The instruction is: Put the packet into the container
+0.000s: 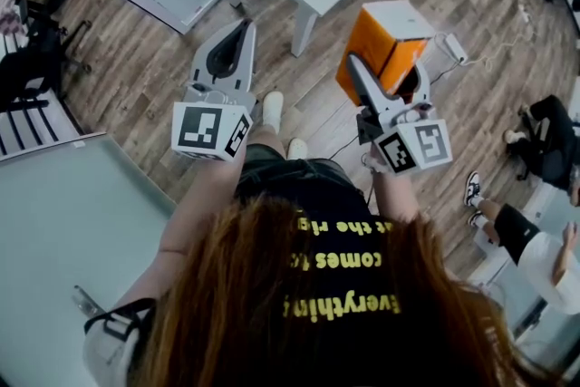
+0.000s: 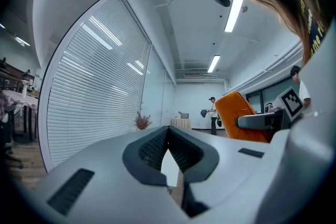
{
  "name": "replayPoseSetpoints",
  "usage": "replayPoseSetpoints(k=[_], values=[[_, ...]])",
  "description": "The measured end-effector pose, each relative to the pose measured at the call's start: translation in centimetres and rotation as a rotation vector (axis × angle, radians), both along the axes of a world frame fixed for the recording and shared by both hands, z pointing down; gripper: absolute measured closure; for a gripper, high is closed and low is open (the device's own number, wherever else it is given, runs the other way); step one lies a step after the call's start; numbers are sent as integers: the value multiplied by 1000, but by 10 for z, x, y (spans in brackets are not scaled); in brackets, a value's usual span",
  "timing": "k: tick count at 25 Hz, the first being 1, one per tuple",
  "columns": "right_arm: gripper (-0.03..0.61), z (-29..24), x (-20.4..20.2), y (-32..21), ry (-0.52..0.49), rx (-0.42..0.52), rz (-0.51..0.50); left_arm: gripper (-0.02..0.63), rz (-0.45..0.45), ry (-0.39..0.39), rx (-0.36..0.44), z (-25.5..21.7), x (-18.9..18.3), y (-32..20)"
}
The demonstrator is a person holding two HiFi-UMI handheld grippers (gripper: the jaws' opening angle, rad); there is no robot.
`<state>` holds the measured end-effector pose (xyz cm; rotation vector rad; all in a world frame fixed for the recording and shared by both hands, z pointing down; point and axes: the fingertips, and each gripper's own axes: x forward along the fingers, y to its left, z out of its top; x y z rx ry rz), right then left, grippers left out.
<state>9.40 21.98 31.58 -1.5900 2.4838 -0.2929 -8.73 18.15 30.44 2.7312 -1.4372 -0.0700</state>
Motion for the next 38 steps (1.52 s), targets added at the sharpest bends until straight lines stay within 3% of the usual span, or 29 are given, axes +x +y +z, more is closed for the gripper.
replayPoseSetpoints(k=[9, 20, 32, 38], values=[[167, -9, -19, -87, 10, 8, 36, 612, 46, 35, 16, -4, -17, -98], [167, -5, -41, -148, 1, 6, 91, 612, 114, 38, -1, 1, -27, -166], [167, 15, 5, -180, -13, -48, 160, 612, 150, 30, -53, 20, 4, -201], [167, 14, 38, -238, -13, -32, 122, 612, 110, 22, -33, 12, 29, -249]])
